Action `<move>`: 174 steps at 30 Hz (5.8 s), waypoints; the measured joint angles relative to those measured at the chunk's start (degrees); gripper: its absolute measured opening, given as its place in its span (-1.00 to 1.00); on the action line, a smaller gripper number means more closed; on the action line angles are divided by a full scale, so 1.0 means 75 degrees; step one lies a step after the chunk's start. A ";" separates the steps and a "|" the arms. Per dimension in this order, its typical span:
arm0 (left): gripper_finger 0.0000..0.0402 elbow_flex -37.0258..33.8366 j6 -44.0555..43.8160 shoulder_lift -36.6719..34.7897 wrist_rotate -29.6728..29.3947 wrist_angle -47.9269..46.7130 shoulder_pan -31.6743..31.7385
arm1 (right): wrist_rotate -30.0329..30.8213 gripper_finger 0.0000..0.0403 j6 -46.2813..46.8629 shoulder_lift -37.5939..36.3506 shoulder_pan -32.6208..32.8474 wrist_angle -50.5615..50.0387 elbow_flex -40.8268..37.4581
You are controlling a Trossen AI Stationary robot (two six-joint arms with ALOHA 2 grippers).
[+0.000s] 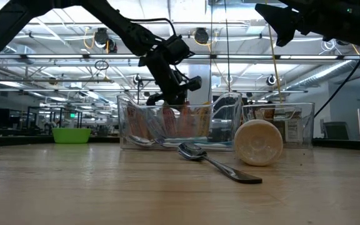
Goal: Pick & Place Food Item
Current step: Put the orange noodle pack into the top left transparent bin, then put the black spoon into the bottom transparent bin
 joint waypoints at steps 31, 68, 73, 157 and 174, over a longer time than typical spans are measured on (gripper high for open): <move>-0.07 -0.0041 0.0338 0.0032 0.0768 0.0873 0.0110 | 0.0000 0.07 0.0002 0.0003 0.0000 -0.0264 0.0000; 0.12 -0.0037 0.2936 -0.4095 0.3131 -0.1076 -0.1025 | -0.0009 0.05 0.0563 0.0003 0.0000 -0.1132 0.0003; 0.12 -0.0308 0.3548 -0.4659 0.2303 -0.0948 -0.1907 | -0.0017 0.06 0.0896 0.0001 0.0000 -0.1480 0.0003; 0.12 -0.6803 0.4699 -0.4711 0.0933 0.9433 -0.4247 | -0.0014 0.04 0.1331 0.0020 0.0000 -0.2489 0.0000; 0.12 -0.5162 0.4158 -0.4711 0.0034 0.4629 -0.5454 | -0.0037 0.05 0.1359 0.0020 0.0002 -0.3377 0.0000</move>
